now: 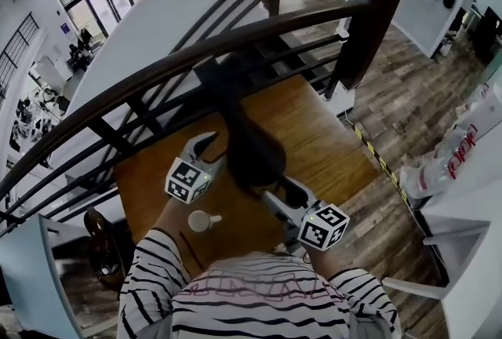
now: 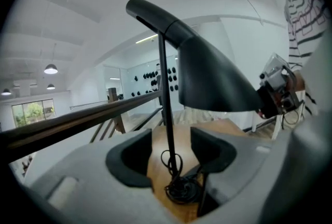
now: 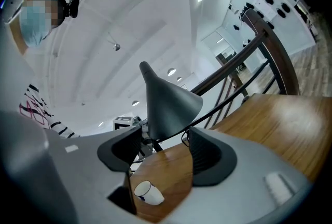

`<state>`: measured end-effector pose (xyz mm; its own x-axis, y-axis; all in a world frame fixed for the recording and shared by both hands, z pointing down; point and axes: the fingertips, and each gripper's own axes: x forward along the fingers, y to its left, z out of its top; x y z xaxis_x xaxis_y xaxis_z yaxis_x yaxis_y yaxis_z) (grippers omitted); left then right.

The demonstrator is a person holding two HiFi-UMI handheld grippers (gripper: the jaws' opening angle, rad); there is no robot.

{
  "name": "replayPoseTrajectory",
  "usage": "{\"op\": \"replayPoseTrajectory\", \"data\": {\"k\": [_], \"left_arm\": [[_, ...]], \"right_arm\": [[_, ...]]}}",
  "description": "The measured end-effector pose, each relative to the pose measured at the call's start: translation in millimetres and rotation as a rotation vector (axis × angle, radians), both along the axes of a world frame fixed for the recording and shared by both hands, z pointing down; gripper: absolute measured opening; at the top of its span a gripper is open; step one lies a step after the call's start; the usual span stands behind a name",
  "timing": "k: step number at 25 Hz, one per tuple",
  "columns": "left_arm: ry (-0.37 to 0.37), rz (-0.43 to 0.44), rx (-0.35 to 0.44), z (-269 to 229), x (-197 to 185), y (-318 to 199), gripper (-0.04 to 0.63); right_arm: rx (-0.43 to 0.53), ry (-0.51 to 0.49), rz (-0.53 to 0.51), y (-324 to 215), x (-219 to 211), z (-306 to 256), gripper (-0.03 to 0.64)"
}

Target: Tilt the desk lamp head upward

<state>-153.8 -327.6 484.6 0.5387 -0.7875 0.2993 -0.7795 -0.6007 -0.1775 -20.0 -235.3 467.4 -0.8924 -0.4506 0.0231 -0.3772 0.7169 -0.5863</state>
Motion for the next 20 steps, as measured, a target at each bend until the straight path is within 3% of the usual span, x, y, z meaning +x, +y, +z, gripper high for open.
{"op": "replayPoseTrajectory", "data": {"k": [10,13,20], "left_arm": [[0.093,0.148,-0.042,25,16,-20,0.226],[0.119,0.176,-0.026,29,14,-28,0.146],[0.174,0.191,-0.008,35,8,-43,0.106]], "right_arm": [[0.007,0.036,0.020,-3,-13,-1,0.276],[0.012,0.034,0.028,-7,-20,0,0.276],[0.002,0.047,0.044,-17,-35,4,0.275]]}}
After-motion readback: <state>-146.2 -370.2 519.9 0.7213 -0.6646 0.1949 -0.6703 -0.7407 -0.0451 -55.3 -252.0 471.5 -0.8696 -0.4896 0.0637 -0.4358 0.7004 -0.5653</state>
